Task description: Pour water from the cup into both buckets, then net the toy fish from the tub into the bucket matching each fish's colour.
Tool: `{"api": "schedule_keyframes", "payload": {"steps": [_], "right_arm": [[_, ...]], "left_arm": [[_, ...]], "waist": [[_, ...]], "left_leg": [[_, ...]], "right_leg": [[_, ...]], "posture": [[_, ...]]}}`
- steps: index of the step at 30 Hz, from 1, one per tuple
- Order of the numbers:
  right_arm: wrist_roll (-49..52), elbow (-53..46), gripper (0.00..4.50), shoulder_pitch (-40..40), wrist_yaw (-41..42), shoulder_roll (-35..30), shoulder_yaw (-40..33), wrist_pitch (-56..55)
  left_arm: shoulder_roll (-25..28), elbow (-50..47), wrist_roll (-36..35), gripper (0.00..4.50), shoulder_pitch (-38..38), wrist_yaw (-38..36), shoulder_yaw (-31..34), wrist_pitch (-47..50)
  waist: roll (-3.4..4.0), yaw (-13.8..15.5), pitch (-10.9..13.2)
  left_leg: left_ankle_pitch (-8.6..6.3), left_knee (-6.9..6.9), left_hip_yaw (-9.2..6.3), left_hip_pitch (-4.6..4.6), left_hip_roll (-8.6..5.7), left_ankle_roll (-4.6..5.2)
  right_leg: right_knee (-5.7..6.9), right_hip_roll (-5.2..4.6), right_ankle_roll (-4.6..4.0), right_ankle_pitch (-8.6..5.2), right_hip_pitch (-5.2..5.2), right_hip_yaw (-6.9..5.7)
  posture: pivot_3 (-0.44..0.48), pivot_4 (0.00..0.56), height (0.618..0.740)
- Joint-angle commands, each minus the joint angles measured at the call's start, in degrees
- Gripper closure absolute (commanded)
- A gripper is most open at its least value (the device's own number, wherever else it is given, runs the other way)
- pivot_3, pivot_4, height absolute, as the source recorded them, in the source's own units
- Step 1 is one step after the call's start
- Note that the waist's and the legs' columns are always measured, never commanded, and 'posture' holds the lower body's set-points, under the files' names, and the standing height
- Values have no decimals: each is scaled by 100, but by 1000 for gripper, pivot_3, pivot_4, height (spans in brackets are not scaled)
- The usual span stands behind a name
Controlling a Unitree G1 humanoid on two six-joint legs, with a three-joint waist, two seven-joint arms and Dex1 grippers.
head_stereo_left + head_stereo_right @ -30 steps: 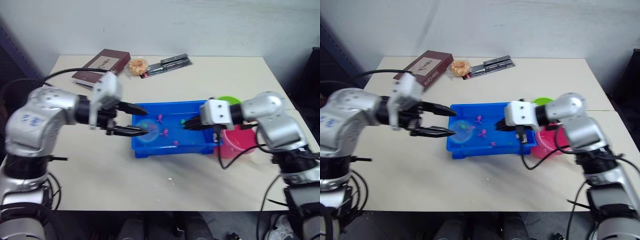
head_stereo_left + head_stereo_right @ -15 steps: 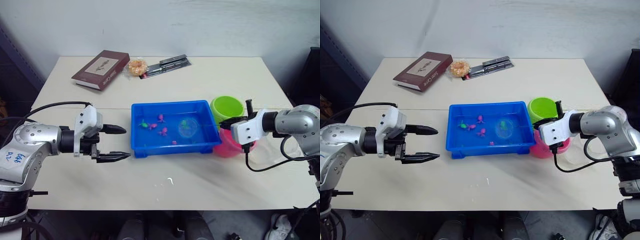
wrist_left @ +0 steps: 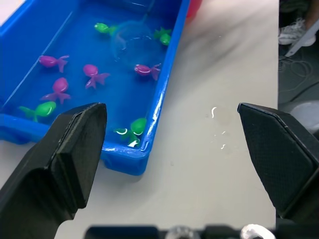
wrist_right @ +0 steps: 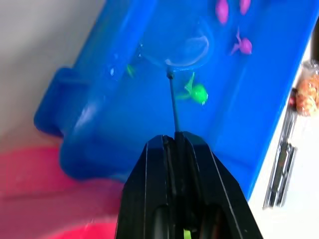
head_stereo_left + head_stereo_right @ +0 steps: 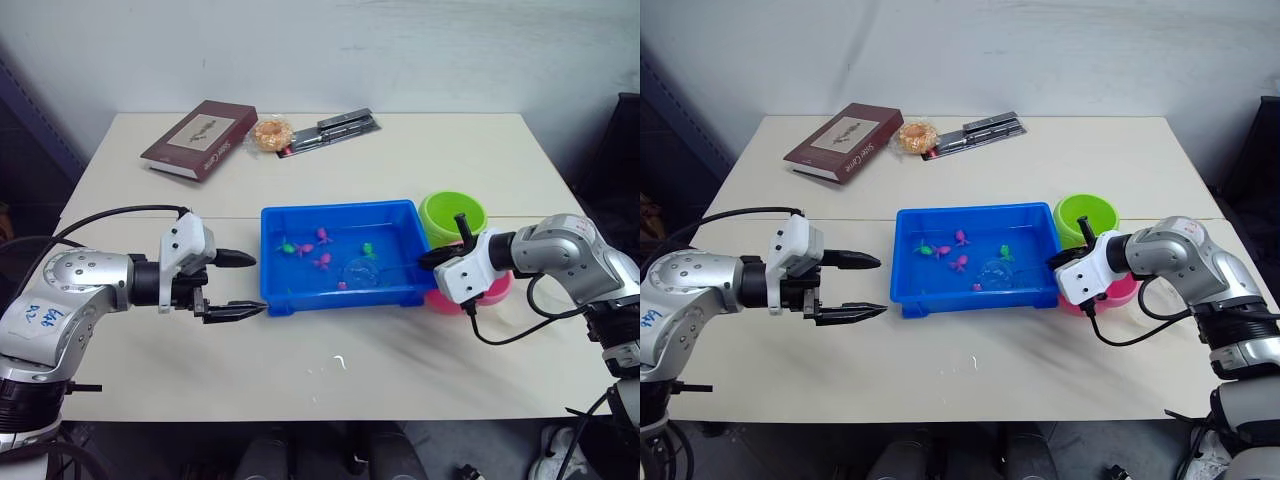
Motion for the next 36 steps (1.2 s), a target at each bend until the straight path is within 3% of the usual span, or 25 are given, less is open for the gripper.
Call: {"api": "schedule_keyframes", "payload": {"steps": [1,11,18,28,32,36], "right_arm": [[322,-209,4500,-60,146,49,-34,102],[128,-207,4500,44,-10,368,34,264],[1039,-448,4500,199,712,591,-84,1163],[2833,-1370,4500,716,1328,624,-890,4098],[3093,-1812,4500,1029,1237,412,-1255,4727],[3597,-2754,4500,1832,836,59,-2176,5672]], "left_arm": [[154,-242,-145,11,-8,53,253,43],[291,-431,-214,11,115,262,522,88],[357,-427,-250,11,248,265,548,117],[84,-181,-882,11,-158,242,467,413],[-206,84,-1022,11,-661,357,308,571],[-597,371,-1154,11,-1103,319,95,632]], "waist": [[0,2,0],[0,4,0],[0,8,0],[1,46,0],[1,54,0],[0,83,0]], "left_leg": [[0,0,0,0,0,0],[0,0,-1,1,2,0],[0,1,-1,1,2,-1],[-1,0,-9,0,2,0],[0,3,-13,-3,-3,0],[-1,1,-13,-5,-4,0]], "right_leg": [[0,0,0,0,0,0],[2,1,0,0,0,0],[4,1,0,0,0,0],[3,-4,0,0,1,-5],[4,-8,1,1,2,-8],[2,-6,2,1,2,-12]], "posture": [[0,150,740],[0,150,740],[0,150,740],[0,150,740],[0,150,740],[0,150,740]]}}
